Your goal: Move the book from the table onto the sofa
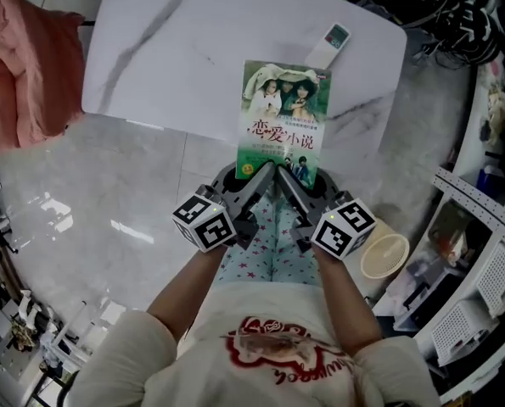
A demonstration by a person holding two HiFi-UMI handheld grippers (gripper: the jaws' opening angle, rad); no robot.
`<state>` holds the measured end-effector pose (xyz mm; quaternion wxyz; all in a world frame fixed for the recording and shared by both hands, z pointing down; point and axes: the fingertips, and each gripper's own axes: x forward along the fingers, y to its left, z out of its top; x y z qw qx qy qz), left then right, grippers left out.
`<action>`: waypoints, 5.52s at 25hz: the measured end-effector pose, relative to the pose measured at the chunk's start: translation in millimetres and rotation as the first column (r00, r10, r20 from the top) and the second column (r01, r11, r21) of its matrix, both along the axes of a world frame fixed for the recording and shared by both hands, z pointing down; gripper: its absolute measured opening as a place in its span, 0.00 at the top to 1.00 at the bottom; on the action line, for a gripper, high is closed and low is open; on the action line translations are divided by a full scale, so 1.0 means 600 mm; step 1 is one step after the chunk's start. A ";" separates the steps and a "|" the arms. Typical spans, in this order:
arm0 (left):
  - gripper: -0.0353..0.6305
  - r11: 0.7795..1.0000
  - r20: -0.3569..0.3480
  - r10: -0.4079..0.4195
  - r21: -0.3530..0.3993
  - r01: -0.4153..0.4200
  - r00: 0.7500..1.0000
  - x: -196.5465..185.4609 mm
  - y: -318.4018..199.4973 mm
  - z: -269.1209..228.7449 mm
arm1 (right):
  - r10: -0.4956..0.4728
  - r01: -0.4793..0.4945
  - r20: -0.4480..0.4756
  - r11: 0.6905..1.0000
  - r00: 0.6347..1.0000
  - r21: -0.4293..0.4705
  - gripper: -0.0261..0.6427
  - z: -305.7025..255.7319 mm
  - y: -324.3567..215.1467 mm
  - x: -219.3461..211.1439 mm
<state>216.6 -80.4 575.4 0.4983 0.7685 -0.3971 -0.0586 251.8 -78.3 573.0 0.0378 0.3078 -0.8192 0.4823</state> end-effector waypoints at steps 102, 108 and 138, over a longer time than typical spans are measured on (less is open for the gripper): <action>0.77 0.403 -0.059 -0.874 0.466 0.787 0.482 -1.496 0.039 -0.497 | -0.837 0.699 0.064 0.494 0.544 0.517 0.80 -0.493 -0.014 -1.512; 0.77 0.431 -0.046 -0.865 0.441 0.787 0.499 -1.597 -0.035 -0.479 | -0.823 0.698 0.067 0.519 0.564 0.494 0.80 -0.477 -0.087 -1.612; 0.77 0.646 -0.007 -0.757 0.142 0.750 0.654 -1.746 -0.116 -0.064 | -0.627 0.614 0.044 0.772 0.778 0.164 0.79 -0.062 -0.159 -1.747</action>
